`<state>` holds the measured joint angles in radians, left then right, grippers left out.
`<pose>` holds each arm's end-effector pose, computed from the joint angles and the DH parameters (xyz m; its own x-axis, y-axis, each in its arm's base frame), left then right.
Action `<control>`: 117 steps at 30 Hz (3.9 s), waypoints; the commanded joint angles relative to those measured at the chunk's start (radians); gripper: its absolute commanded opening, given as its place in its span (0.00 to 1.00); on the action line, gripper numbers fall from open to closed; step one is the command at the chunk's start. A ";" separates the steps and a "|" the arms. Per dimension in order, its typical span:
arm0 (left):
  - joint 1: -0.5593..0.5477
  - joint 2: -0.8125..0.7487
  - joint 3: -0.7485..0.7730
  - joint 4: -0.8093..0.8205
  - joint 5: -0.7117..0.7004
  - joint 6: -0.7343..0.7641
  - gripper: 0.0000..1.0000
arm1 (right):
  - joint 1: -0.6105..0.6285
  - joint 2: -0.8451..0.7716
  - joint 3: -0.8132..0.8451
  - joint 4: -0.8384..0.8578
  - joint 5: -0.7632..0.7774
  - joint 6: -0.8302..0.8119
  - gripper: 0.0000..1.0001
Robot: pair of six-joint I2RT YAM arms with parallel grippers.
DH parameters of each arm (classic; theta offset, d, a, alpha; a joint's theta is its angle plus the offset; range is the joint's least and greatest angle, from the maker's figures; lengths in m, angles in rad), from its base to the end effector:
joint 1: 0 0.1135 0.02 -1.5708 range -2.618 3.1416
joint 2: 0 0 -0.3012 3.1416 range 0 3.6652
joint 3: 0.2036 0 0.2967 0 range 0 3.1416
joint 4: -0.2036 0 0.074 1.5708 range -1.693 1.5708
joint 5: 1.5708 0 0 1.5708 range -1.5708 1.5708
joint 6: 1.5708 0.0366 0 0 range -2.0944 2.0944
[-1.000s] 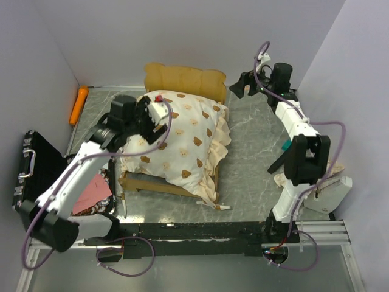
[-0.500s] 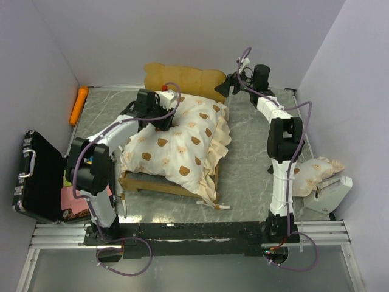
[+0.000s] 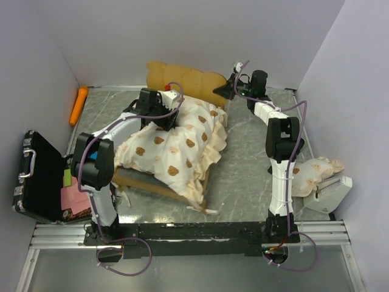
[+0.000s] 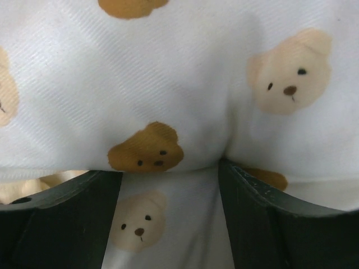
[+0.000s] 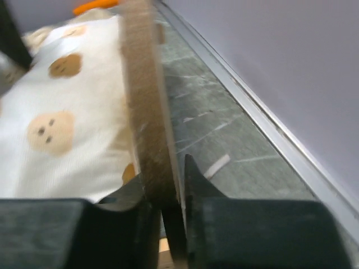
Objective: Set up the pet bed
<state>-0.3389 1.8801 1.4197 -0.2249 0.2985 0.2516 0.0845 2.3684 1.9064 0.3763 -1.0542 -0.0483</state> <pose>0.4520 -0.1707 0.2561 -0.4455 0.4094 -0.7962 0.6643 0.7473 0.0125 0.6093 0.0835 0.2402 -0.0415 -0.0274 -0.9988 -0.9080 0.4182 0.0262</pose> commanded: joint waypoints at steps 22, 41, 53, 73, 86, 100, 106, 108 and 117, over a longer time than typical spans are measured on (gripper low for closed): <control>-0.088 -0.211 0.139 -0.220 0.105 0.132 0.98 | -0.334 -0.889 -1.250 0.484 0.769 0.186 0.00; -0.011 -0.483 -0.194 -0.169 0.027 0.112 0.99 | -0.284 -1.270 -1.485 0.305 0.965 0.272 0.00; 0.132 -0.579 -0.430 -0.131 0.227 0.123 0.82 | -0.282 -1.503 -1.345 -0.200 0.994 0.245 0.99; 0.136 -0.520 -0.469 -0.132 0.372 0.204 0.41 | 0.089 -1.053 -0.868 -0.701 0.915 -0.113 0.99; 0.173 -0.503 -0.447 -0.188 0.320 0.256 0.66 | 0.087 -0.836 -0.764 -0.741 1.051 -0.170 0.41; 0.152 -0.438 -0.419 -0.209 0.326 0.316 0.78 | 0.058 -0.925 -0.656 -0.792 1.028 -0.262 0.00; 0.147 -0.400 -0.430 -0.208 0.317 0.351 0.57 | 0.040 -0.888 -0.668 -0.771 0.925 -0.262 0.01; 0.147 -0.380 -0.420 -0.224 0.317 0.356 0.36 | 0.037 -0.882 -0.681 -0.757 0.924 -0.254 0.02; 0.135 -0.521 -0.370 -0.300 0.415 0.334 0.01 | 0.018 -0.882 -0.684 -0.740 0.889 -0.234 0.17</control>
<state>-0.1894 1.4700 0.9886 -0.4820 0.6155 0.5831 0.1150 1.4906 1.1976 -0.4049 -0.1410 -0.2832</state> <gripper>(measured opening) 0.022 0.122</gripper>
